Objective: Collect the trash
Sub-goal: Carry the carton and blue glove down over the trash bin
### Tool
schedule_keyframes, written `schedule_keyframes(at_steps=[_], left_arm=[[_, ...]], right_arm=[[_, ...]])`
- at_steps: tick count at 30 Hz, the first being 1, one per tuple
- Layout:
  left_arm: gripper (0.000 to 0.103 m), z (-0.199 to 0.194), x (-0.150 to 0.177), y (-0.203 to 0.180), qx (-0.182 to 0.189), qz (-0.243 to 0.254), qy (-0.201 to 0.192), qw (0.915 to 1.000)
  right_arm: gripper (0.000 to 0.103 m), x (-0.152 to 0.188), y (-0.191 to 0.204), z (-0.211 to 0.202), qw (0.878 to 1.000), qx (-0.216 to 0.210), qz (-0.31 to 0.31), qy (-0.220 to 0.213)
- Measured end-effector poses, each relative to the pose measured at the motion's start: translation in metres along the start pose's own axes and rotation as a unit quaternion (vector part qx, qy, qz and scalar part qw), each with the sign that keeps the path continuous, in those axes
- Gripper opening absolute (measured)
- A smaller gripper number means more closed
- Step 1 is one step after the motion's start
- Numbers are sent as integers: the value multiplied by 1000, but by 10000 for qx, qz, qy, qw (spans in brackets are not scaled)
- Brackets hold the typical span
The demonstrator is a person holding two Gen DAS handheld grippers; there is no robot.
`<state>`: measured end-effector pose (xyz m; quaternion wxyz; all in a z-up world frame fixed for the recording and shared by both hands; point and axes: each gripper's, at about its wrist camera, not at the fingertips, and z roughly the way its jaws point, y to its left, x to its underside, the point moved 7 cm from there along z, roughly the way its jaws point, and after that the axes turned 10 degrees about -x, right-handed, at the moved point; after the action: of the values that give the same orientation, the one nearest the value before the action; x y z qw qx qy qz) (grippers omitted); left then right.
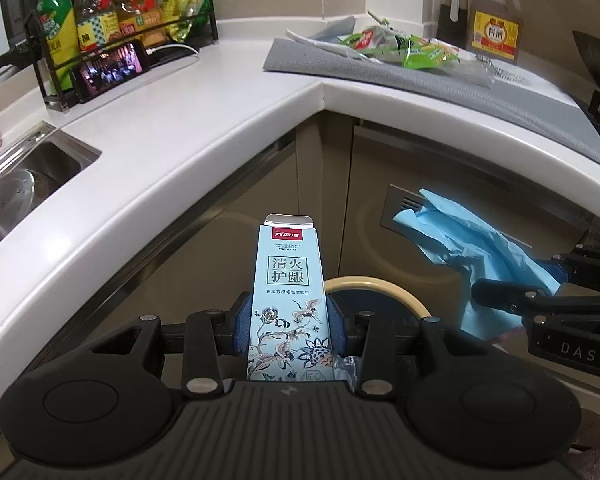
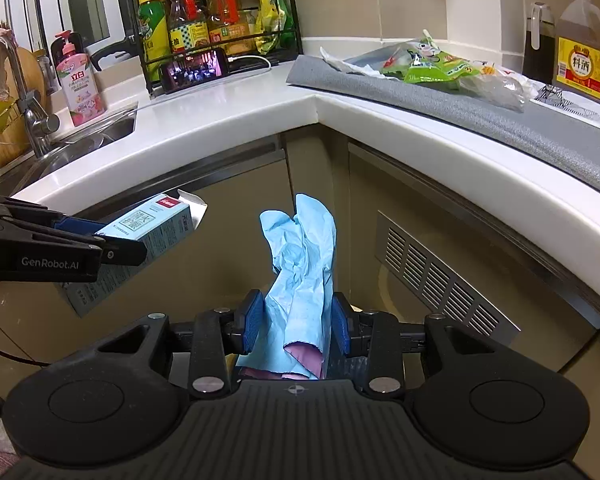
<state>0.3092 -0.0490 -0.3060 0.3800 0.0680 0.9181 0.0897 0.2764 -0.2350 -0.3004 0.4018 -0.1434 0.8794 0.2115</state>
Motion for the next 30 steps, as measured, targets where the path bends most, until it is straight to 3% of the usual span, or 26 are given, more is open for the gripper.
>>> schedule_keyframes(at_steps=[20,30], left_arm=[[43,53,13,-20,311,44,771,9965],[43,74,21,-30,356,172,966,9945]], right_arm=[[40,16,-30,28,9984,210,278,448],[40,27,-37,45,9963,255,325,751]])
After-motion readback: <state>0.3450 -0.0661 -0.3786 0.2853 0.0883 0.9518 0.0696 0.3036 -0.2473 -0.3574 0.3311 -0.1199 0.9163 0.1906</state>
